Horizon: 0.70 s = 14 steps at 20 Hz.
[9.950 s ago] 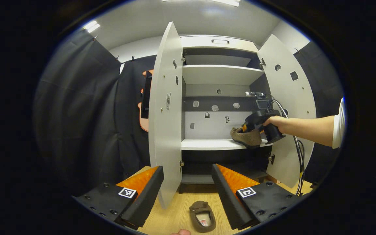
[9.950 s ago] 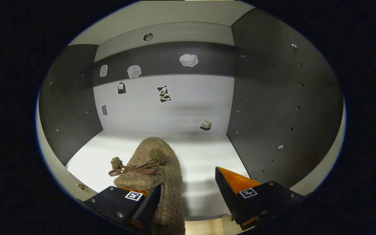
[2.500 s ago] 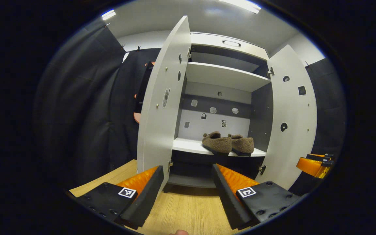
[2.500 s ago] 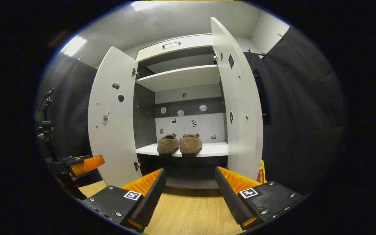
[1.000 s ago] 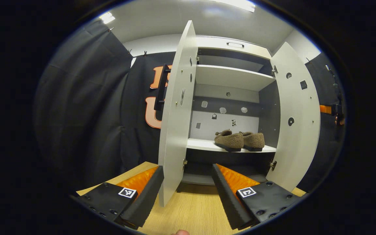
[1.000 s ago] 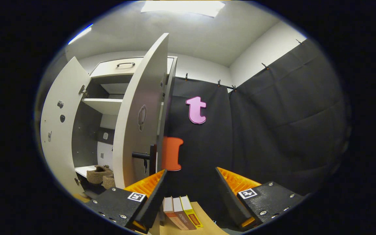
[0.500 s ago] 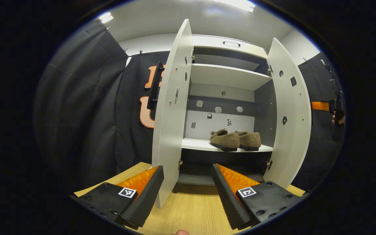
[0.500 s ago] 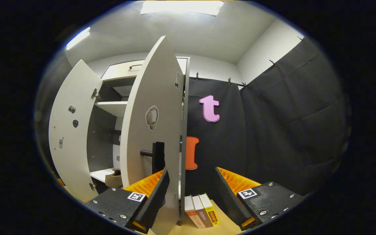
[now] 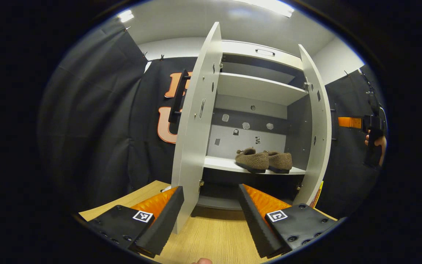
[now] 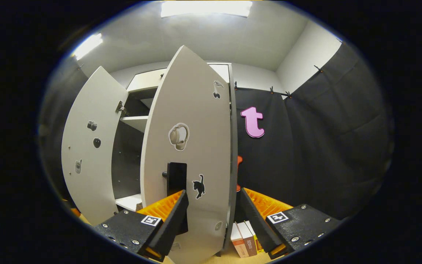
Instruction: Grab one shoe with the right hand and put it into the shoe cabinet, grab the other shoe with the left hand and put it into the shoe cabinet; then close the right door with the right hand and the left door with the left hand.
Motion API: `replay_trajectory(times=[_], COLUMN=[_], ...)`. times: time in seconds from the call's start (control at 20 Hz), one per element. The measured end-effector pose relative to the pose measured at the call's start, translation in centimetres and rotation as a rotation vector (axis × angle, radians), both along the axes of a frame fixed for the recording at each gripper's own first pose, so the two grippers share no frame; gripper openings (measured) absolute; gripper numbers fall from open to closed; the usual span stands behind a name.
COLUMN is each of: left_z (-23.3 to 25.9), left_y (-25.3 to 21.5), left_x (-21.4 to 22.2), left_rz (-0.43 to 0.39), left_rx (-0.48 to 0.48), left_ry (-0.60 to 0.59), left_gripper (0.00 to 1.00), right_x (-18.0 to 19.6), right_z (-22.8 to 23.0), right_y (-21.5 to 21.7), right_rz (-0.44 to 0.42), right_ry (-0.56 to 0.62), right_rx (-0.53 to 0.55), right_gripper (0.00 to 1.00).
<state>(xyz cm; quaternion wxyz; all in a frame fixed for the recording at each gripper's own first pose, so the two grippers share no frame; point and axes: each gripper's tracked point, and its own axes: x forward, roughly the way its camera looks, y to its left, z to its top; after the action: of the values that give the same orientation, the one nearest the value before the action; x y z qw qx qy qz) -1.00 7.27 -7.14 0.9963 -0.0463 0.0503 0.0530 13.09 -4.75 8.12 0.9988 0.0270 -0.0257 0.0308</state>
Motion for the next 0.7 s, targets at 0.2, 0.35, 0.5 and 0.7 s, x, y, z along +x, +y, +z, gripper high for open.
replay_trajectory(times=[0.2, 0.35, 0.5, 0.7], left_z=[0.2, 0.1, 0.0, -0.1], left_y=[0.4, 0.5, 0.6, 0.7], left_x=[0.0, 0.0, -0.2, -0.4], left_rz=[0.007, 0.006, 0.010, 0.015], left_rx=[0.021, 0.016, 0.015, 0.020], left_ry=[-0.006, 0.000, 0.003, 0.008], left_gripper=[0.97, 0.97, 0.97, 0.97], right_x=[0.9, 2.0, 2.7, 3.5], right_z=[-0.9, -2.3, -3.1, -3.8], right_y=[1.9, 4.1, 5.9, 8.0], right_rz=[0.055, 0.103, 0.141, 0.180], right_ry=[0.022, 0.047, 0.063, 0.072], right_rx=[0.024, 0.017, 0.016, 0.019], right_gripper=[0.90, 0.91, 0.92, 0.92])
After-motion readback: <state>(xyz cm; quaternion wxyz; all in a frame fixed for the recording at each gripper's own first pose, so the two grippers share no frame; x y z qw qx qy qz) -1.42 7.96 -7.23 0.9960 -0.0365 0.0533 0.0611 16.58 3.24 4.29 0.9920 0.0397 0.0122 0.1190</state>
